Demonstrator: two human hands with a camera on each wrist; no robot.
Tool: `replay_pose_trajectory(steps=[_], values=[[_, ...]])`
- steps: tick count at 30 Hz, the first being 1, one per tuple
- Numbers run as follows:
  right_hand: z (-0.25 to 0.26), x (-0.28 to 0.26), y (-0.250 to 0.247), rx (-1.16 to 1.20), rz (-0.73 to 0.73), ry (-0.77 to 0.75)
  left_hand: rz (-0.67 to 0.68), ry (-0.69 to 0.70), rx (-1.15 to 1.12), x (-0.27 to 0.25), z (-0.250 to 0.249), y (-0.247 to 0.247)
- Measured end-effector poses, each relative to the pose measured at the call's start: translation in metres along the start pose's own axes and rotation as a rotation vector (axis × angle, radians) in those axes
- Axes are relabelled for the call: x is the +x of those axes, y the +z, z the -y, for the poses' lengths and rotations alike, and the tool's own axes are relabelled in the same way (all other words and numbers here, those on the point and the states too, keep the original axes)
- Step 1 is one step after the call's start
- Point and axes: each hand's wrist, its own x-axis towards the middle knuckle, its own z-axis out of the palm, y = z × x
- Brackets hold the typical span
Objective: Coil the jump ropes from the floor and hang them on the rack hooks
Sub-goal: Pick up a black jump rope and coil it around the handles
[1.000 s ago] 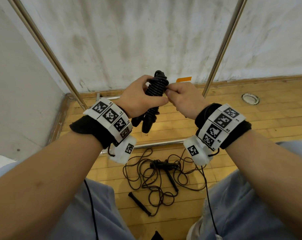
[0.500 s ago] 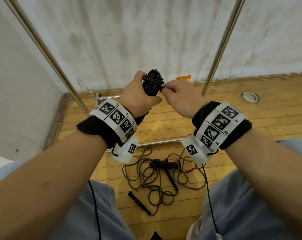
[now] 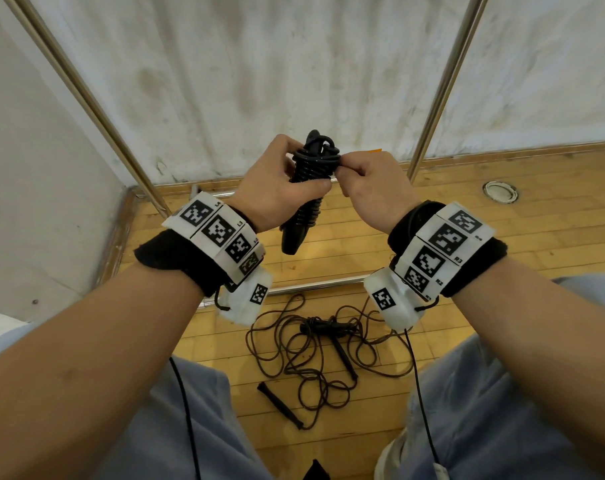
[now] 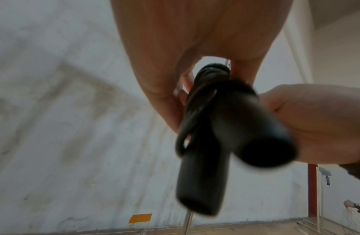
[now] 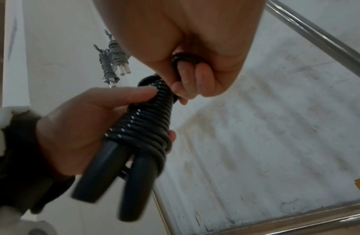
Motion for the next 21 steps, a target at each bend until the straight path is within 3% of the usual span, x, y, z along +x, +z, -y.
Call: replay_pose_trajectory(steps=[6, 12, 16, 21], values=[[0.003, -0.001, 0.001, 0.050, -0.018, -0.029, 0.045, 0.009, -0.150, -0.001, -0.008, 0.002], [-0.003, 0.002, 0.001, -0.037, 0.073, 0.018, -0.061, -0.003, -0.095, 0.004, -0.002, 0.006], [-0.008, 0.005, -0.006, -0.029, -0.021, 0.074, -0.148, -0.104, -0.128, 0.010, 0.003, 0.000], [-0.006, 0.002, -0.002, 0.097, -0.031, 0.095, -0.136, -0.130, -0.177, 0.009, 0.001, 0.005]])
